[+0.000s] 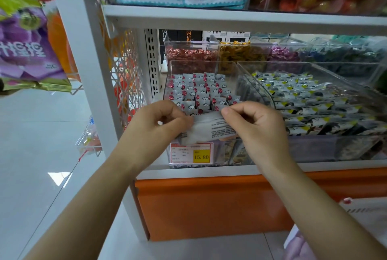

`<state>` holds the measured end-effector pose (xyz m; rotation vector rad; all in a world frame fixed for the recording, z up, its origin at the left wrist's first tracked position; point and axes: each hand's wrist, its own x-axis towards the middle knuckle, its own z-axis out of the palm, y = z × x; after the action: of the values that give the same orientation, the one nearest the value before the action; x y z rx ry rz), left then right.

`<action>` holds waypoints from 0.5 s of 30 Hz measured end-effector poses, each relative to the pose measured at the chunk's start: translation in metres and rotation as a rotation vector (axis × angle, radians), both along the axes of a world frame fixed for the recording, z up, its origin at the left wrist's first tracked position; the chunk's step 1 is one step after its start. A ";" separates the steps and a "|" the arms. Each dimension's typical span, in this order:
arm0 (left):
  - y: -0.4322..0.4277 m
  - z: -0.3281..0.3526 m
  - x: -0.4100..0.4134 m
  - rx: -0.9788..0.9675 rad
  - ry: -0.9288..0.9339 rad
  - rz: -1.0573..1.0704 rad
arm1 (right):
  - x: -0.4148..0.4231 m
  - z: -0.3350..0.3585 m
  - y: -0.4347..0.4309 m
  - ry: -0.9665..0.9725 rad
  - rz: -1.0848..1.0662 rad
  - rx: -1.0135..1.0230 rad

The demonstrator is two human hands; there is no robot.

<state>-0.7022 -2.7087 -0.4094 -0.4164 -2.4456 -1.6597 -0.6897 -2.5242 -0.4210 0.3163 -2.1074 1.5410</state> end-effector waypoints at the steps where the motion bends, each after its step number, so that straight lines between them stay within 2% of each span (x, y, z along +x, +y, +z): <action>1: -0.002 0.001 -0.001 -0.010 -0.006 -0.008 | 0.000 0.000 0.000 -0.006 -0.007 0.017; 7: -0.015 0.006 -0.003 0.004 -0.069 -0.110 | -0.002 0.001 0.000 -0.061 0.046 -0.010; 15: -0.010 0.003 -0.001 -0.061 -0.077 -0.115 | -0.002 0.001 0.000 -0.195 0.112 -0.258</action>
<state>-0.7033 -2.7187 -0.4066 -0.5207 -2.5786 -1.6780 -0.6922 -2.5237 -0.4198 0.2014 -2.0291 1.9550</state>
